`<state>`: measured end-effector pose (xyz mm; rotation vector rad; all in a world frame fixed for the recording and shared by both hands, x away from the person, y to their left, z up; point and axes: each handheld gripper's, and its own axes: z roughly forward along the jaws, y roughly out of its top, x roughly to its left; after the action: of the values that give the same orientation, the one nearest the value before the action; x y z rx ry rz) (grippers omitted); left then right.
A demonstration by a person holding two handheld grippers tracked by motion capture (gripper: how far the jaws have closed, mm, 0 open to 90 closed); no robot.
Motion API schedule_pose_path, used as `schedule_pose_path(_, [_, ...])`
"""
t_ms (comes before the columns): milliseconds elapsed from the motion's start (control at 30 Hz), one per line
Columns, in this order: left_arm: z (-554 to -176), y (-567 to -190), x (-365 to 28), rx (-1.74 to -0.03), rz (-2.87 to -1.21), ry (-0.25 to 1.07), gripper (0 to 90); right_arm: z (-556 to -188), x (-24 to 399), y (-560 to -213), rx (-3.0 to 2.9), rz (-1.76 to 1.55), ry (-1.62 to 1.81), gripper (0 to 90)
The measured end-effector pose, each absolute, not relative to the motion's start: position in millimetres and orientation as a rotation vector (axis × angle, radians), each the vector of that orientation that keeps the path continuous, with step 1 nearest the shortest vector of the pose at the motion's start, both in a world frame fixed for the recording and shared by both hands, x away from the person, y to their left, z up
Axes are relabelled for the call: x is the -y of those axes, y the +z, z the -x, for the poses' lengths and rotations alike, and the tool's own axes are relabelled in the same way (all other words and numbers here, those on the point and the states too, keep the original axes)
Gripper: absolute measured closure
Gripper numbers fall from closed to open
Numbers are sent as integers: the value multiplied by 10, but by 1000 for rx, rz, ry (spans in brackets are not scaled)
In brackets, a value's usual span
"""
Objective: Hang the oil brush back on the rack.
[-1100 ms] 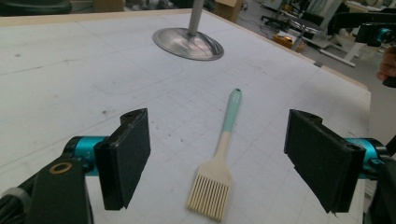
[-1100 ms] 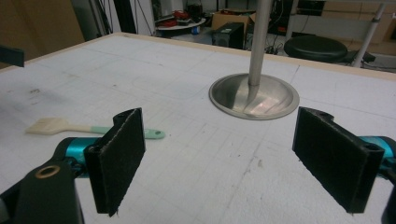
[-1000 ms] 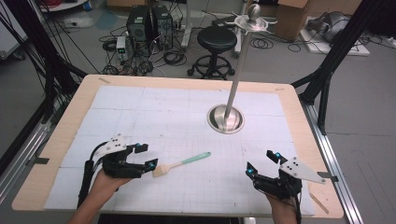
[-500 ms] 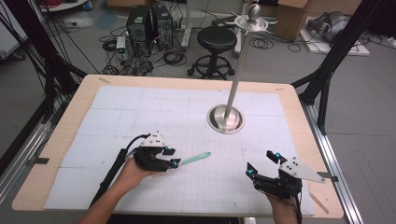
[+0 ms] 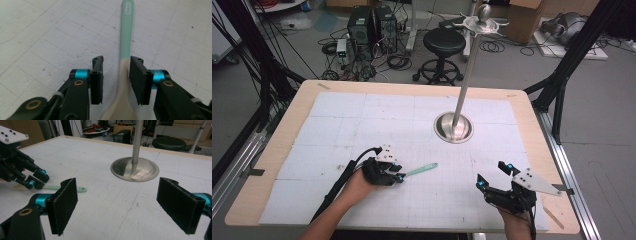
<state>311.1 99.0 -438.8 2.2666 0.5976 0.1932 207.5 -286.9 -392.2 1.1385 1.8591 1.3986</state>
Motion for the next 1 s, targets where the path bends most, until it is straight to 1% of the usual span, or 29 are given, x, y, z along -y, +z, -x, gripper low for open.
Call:
schedule_pose_path(100, [-3100, -4387, -984, -575, -2275, 187, 697, -2081, 2872, -3926, -1861, -1137, 1398, 165])
schedule_pose_path(233, [-3082, -4390, -969, -559, -2278, 170, 805, -2082, 2859, -3924, -1862, -1137, 1401, 165])
schedule_pose_path(700, [-3120, -4397, -1002, -606, -2250, 115, 821, -2085, 2864, -3931, -1863, -1144, 1399, 165])
schedule_pose_path(867, [-3102, -4369, -1018, -615, -2233, 118, 822, -2082, 2874, -3935, -1860, -1149, 1400, 165])
schedule_pose_path(1000, [-3066, -4304, -1066, -632, -2170, 122, 822, -2085, 2866, -3938, -1862, -1150, 1405, 165])
